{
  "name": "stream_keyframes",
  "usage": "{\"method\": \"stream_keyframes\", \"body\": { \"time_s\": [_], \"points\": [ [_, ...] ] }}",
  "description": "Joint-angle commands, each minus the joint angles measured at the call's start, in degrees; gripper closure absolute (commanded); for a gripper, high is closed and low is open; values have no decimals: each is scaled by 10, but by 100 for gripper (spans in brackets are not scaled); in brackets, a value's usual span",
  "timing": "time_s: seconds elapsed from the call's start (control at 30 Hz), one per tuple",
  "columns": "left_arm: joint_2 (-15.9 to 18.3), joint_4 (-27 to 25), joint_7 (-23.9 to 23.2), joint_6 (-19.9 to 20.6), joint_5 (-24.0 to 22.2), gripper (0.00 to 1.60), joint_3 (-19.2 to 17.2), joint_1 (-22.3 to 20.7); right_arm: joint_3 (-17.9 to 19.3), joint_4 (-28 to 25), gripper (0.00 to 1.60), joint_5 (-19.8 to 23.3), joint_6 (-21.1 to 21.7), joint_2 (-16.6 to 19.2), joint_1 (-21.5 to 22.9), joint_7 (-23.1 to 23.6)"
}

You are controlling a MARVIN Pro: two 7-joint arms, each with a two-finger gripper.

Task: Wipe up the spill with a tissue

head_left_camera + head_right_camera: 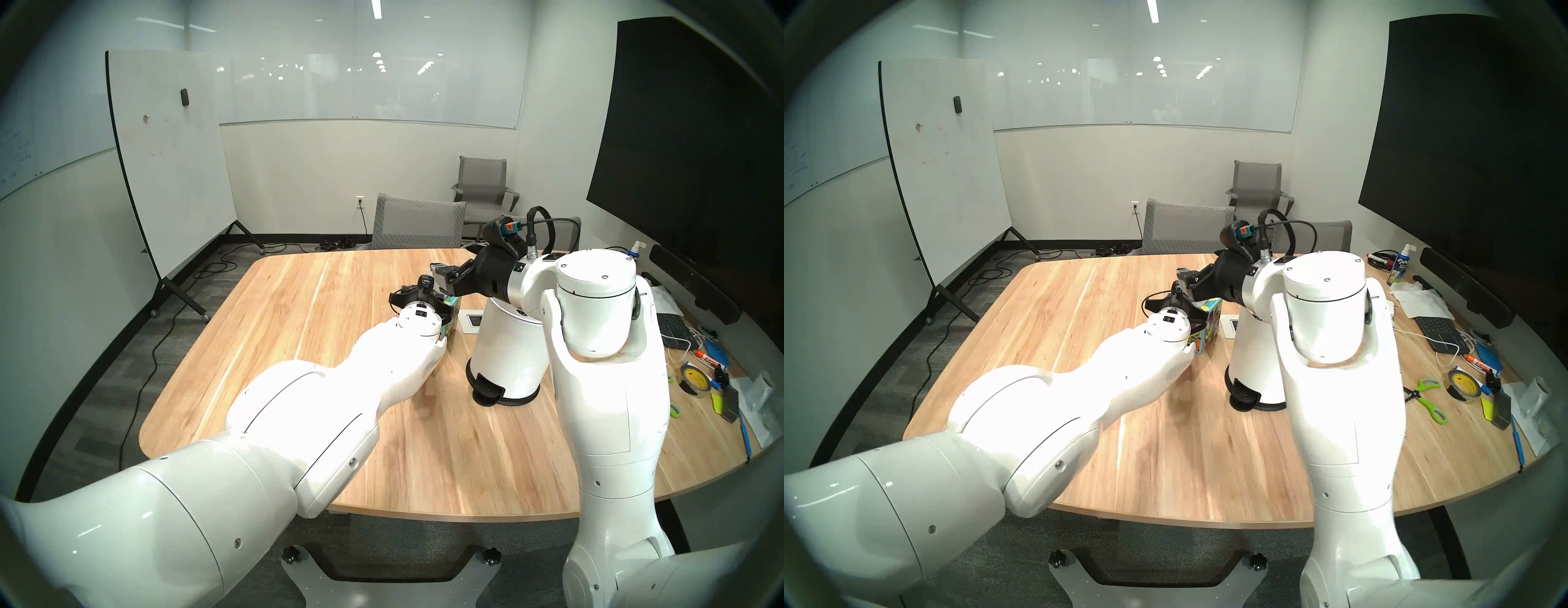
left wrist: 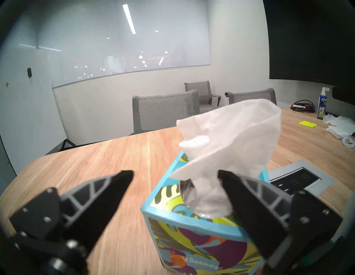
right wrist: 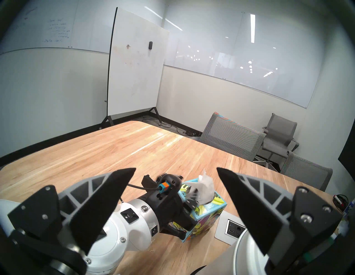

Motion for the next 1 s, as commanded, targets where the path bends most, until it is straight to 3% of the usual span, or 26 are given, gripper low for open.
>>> {"method": "stream_keyframes", "body": {
  "time_s": [0.0,0.8,0.97],
  "points": [
    [-9,11,-7,-16,-7,160,-9,-30,0,-9,0,0,-1,0,6,0],
    [13,-2,-10,-50,-29,160,-40,-66,0,-9,0,0,-1,0,6,0],
    [10,-19,-1,-78,-18,160,-30,-57,0,-9,0,0,-1,0,6,0]
  ]
}}
